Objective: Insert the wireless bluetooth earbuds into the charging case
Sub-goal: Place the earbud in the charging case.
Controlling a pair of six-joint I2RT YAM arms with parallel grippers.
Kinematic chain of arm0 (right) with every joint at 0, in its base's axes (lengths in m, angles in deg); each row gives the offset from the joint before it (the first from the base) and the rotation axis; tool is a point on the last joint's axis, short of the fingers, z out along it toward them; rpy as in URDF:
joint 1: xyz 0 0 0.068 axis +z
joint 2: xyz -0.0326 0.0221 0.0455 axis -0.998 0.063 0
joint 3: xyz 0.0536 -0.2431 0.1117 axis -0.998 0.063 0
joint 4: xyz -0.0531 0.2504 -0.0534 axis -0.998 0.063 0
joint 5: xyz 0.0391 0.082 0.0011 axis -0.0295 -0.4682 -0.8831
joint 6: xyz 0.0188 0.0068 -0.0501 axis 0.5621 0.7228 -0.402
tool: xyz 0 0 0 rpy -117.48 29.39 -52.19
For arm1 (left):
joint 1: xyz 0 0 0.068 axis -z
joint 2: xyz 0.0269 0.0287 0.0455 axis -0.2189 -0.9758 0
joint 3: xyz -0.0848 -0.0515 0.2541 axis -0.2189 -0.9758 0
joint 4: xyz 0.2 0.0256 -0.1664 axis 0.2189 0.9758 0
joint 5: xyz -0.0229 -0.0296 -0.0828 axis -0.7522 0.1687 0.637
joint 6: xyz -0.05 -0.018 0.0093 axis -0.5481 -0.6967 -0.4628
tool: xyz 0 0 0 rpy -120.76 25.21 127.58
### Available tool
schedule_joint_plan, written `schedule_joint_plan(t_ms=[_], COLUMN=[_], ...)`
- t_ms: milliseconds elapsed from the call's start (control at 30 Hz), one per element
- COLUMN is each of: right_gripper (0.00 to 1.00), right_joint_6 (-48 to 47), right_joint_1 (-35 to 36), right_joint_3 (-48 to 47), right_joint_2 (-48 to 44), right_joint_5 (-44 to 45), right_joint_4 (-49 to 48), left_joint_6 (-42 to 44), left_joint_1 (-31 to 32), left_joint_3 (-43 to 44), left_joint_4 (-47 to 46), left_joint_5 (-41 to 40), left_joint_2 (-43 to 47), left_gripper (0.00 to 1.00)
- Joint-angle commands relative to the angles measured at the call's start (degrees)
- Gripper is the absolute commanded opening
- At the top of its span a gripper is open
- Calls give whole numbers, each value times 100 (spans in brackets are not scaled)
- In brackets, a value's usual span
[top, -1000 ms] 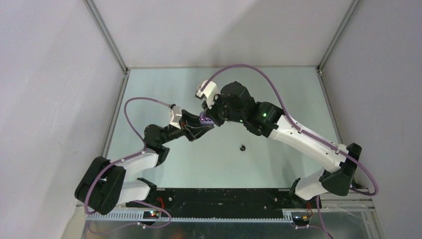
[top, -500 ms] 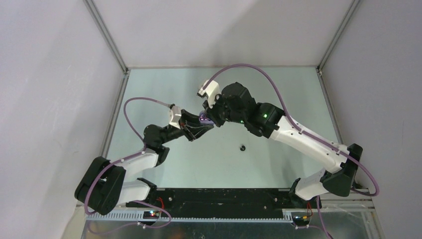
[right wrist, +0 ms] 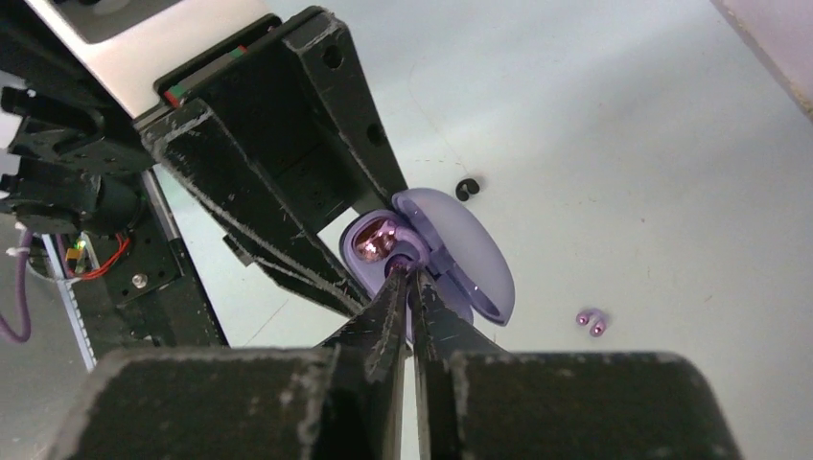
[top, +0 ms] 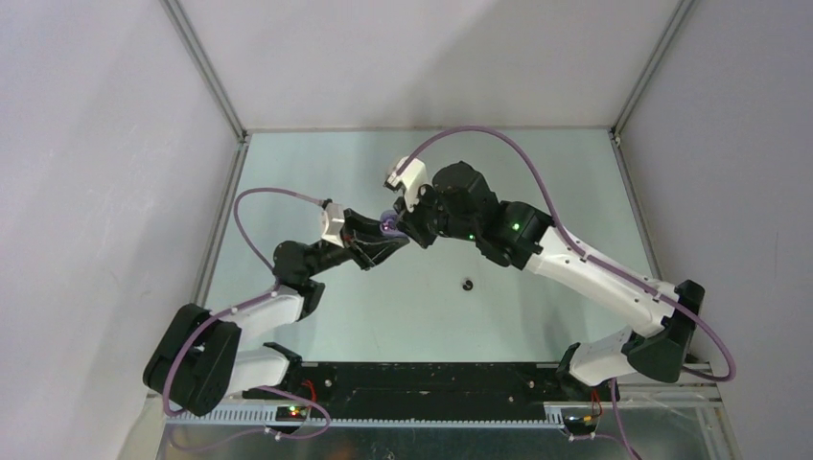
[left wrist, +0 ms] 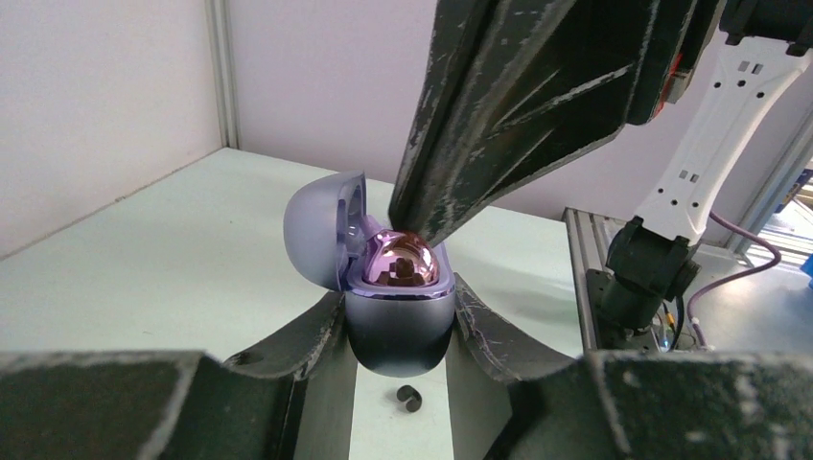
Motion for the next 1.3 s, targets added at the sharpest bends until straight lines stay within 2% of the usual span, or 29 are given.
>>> schedule_joint_plan(t_ms=[0,100,300,433,533,567,1033,1267], right_gripper=[11,16,17,12,1,0,0,0], right_joint_6=[-54,-9,96,109,109,109,91,40], right_joint_1=[-176,-329,-372,-244,-169,-159,17,6], right_joint_3=[-23,-85,-377,-598,-714,-733,-940,-1124], right_joint_2=[-336,-392,-207,0,105,118,405,246], right_joint_5=[-601,-761,-998,-996,-1023,-1032,-997,-1008], right_joint_4=[110,124,217,331,408,418,525,649], left_joint_6=[-8,-5,78,147,185,195,277,316], left_joint_1=[-63,-53,-54,-56,-56,-56,-55,-54], left_joint_3=[85,81,85,72,64,55,23,19], left_joint_4=[-413,-457,-491,-415,-384,-380,-329,-307], left_joint_5=[-85,-46,53,91,100,95,119,134], left_joint_2=[168,154,134,169,193,202,223,247], left_gripper=[0,0,0,0,0,0,0,0])
